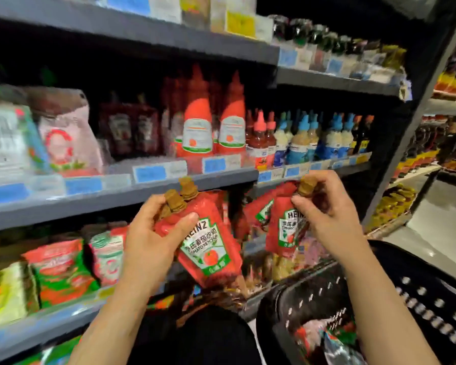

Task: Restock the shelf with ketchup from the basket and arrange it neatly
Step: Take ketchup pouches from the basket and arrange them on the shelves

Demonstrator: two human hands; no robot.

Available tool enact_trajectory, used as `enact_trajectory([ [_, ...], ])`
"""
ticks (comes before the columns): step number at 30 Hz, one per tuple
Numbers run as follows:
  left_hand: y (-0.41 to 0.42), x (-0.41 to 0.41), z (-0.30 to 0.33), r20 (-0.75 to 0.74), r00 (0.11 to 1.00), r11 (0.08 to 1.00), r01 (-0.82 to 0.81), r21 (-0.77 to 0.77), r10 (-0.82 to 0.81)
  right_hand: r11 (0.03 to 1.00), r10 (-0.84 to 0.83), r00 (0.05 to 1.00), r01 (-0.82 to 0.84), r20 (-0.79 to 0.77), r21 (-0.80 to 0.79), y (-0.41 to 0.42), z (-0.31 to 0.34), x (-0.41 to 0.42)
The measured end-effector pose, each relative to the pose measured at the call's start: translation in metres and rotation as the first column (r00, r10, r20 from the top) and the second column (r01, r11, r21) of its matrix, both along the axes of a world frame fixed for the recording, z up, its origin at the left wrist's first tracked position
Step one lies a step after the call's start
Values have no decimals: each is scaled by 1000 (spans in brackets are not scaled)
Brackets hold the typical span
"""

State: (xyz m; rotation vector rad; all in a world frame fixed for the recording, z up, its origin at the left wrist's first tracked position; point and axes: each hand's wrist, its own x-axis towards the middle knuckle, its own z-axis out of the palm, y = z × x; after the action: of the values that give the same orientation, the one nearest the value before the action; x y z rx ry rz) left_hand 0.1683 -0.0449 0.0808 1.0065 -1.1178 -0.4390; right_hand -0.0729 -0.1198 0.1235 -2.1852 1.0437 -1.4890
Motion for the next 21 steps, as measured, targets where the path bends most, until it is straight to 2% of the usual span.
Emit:
enact_trajectory([
  [3, 25, 38, 2, 25, 993, 993, -118, 2, 118, 987, 160, 986, -158, 46, -40, -2, 15, 56],
  [6, 38, 69, 10, 59, 974, 976, -217, 0, 217, 962, 256, 959, -240, 120, -130, -6, 31, 104],
  [10, 44, 95, 26, 81, 939, 943, -333, -21, 334, 937, 313, 923, -262, 223, -230, -21, 56, 152],
  [15, 42, 110, 42, 130, 938, 947, -317, -48, 320, 936, 314, 891, -234, 329, -262, -54, 88, 209],
  [18, 39, 118, 44, 65, 943, 945, -326, -21, 327, 939, 318, 905, -259, 282, -225, -79, 96, 241],
  [21, 38, 126, 45, 18, 947, 948, -320, -3, 320, 969, 241, 957, -229, 162, -93, -104, 95, 270],
])
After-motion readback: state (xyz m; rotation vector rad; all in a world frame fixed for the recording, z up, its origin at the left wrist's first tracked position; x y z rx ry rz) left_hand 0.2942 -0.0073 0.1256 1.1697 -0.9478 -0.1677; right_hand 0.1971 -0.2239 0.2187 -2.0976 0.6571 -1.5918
